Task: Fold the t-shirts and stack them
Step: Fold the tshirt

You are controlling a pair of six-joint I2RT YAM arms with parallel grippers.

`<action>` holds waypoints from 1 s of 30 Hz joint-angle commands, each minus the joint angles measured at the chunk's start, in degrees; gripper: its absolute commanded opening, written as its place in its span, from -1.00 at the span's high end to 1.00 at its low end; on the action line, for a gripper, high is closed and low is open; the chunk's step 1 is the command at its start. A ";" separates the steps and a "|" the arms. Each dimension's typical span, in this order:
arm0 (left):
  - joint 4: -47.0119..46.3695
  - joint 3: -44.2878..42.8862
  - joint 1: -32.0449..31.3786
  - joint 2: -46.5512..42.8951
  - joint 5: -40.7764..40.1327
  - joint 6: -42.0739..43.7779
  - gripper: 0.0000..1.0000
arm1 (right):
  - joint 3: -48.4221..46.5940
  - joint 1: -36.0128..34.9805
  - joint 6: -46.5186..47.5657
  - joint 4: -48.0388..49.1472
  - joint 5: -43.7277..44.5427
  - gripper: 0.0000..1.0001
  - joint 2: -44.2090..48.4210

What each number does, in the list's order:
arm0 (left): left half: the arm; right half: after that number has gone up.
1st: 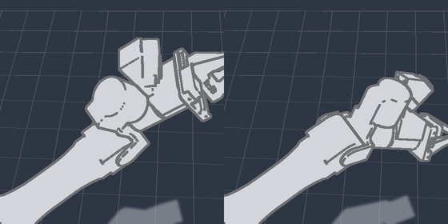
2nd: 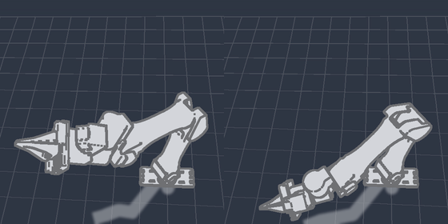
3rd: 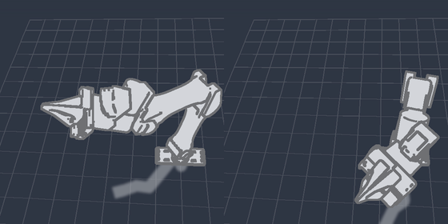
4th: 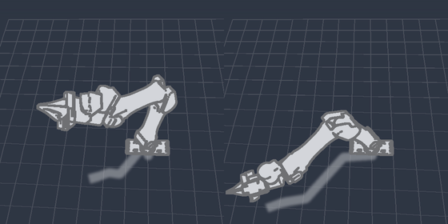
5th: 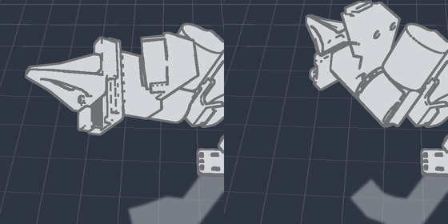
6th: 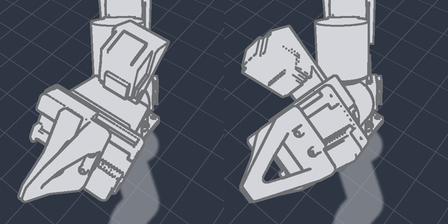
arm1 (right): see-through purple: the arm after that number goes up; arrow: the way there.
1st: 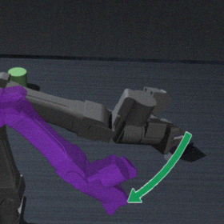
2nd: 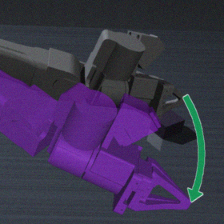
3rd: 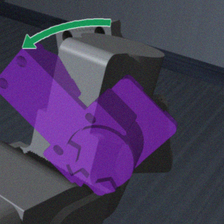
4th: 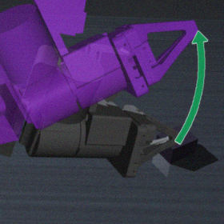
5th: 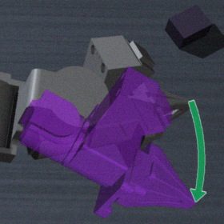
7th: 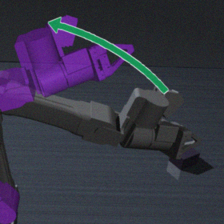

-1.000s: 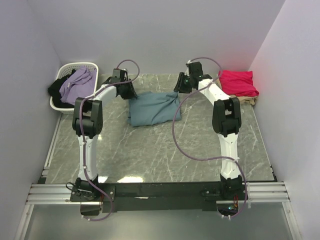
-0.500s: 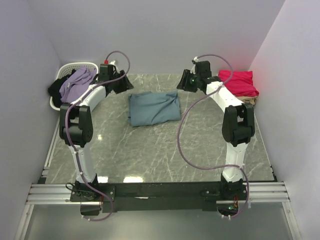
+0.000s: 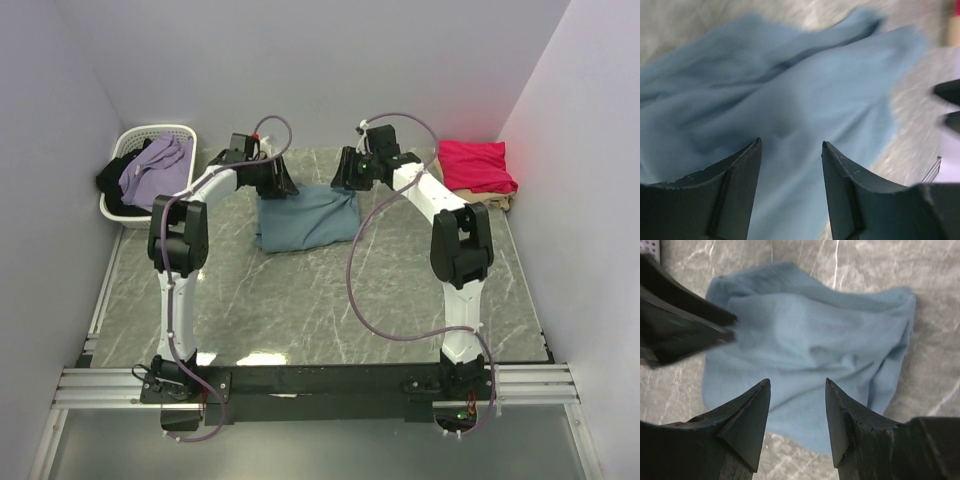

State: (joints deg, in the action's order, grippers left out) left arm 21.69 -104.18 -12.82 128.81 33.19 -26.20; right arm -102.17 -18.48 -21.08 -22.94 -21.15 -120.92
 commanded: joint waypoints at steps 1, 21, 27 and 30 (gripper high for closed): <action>6.25 -4.01 0.43 2.93 1.00 3.52 -0.14 | -5.92 0.29 0.60 -1.76 -1.09 -0.10 -3.43; -2.70 -8.14 2.27 8.03 -8.93 2.46 -0.09 | -24.73 0.20 0.08 -7.38 -5.30 -0.12 -19.52; -8.24 -6.91 3.06 7.85 -12.71 2.20 -0.11 | -29.91 0.72 -1.94 -4.40 -5.48 -0.17 -24.26; -9.12 -8.67 3.68 8.99 -13.50 2.11 -0.11 | -32.56 1.16 -3.88 -3.34 -6.36 -0.18 -27.25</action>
State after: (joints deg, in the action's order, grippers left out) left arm 16.99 -110.10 -10.48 136.62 23.40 -24.60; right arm -129.97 -18.26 -22.72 -29.10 -25.93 -145.45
